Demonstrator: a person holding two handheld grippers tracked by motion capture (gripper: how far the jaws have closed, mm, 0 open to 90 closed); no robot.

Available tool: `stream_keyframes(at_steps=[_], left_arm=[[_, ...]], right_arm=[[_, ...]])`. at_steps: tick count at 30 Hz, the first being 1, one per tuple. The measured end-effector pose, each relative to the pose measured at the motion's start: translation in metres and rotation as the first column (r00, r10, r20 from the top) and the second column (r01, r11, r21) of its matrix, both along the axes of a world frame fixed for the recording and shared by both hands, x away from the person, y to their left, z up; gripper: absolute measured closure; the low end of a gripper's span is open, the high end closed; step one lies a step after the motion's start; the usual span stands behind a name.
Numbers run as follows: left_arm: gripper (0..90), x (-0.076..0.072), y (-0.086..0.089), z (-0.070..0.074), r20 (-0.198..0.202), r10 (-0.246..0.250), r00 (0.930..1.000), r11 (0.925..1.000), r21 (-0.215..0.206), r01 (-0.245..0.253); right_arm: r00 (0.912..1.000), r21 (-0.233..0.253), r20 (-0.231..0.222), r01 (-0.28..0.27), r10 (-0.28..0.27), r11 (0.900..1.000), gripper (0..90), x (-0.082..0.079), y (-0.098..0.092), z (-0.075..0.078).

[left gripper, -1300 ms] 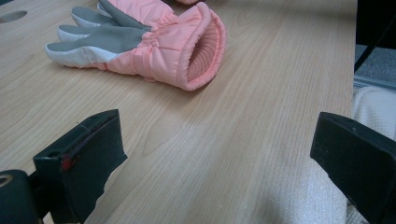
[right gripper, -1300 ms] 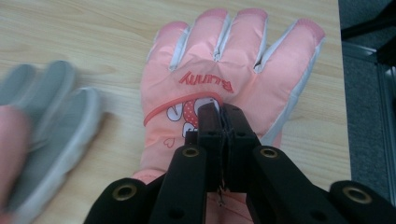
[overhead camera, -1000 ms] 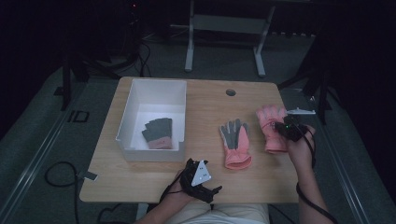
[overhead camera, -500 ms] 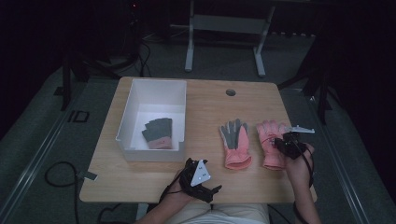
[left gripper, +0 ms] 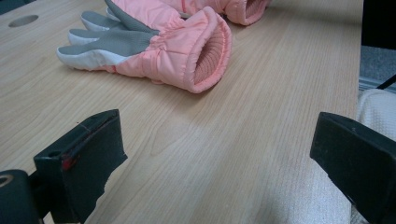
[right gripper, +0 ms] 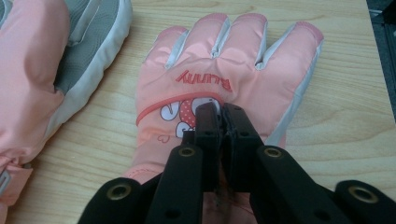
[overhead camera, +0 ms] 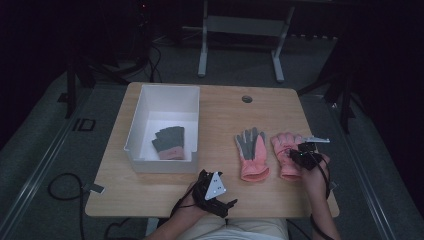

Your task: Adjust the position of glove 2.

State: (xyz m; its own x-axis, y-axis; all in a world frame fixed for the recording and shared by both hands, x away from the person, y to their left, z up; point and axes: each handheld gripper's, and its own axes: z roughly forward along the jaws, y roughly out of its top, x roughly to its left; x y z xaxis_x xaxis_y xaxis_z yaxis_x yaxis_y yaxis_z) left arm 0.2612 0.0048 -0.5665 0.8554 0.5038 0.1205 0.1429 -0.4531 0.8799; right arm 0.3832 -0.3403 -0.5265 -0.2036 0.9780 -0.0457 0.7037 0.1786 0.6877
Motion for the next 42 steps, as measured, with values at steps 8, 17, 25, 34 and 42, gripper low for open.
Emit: stream_keyframes(at_steps=[8, 17, 25, 34, 42], left_arm=[[3.0, 0.000, 0.001, 0.000, -0.001, 0.003, 1.0000, 1.0000, -0.001, -0.003], [3.3, 0.000, 0.000, 0.000, -0.006, -0.004, 1.0000, 1.0000, -0.003, 0.004], [3.3, 0.000, 0.000, 0.000, -0.006, -0.006, 1.0000, 0.9999, -0.011, 0.006], [3.4, 0.000, 0.000, 0.001, -0.005, -0.007, 1.0000, 0.9999, -0.010, 0.007], [3.3, -0.001, -0.001, 0.001, -0.001, -0.010, 0.9999, 0.9999, -0.011, 0.010]], right_arm=[[0.9973, -0.018, 0.005, -0.074, 0.074, 0.997, 67.9, 0.000, -0.008, 0.009], [0.9741, -0.028, 0.014, -0.225, 0.226, 0.974, 56.3, 0.000, -0.024, 0.032], [0.9565, -0.061, -0.003, -0.291, 0.292, 0.955, 60.1, -0.002, -0.018, 0.034], [0.9670, -0.090, -0.072, -0.250, 0.244, 0.964, 58.2, 0.008, -0.012, 0.011], [0.9782, -0.060, -0.096, -0.190, 0.184, 0.980, 76.3, 0.012, -0.012, 0.002]])
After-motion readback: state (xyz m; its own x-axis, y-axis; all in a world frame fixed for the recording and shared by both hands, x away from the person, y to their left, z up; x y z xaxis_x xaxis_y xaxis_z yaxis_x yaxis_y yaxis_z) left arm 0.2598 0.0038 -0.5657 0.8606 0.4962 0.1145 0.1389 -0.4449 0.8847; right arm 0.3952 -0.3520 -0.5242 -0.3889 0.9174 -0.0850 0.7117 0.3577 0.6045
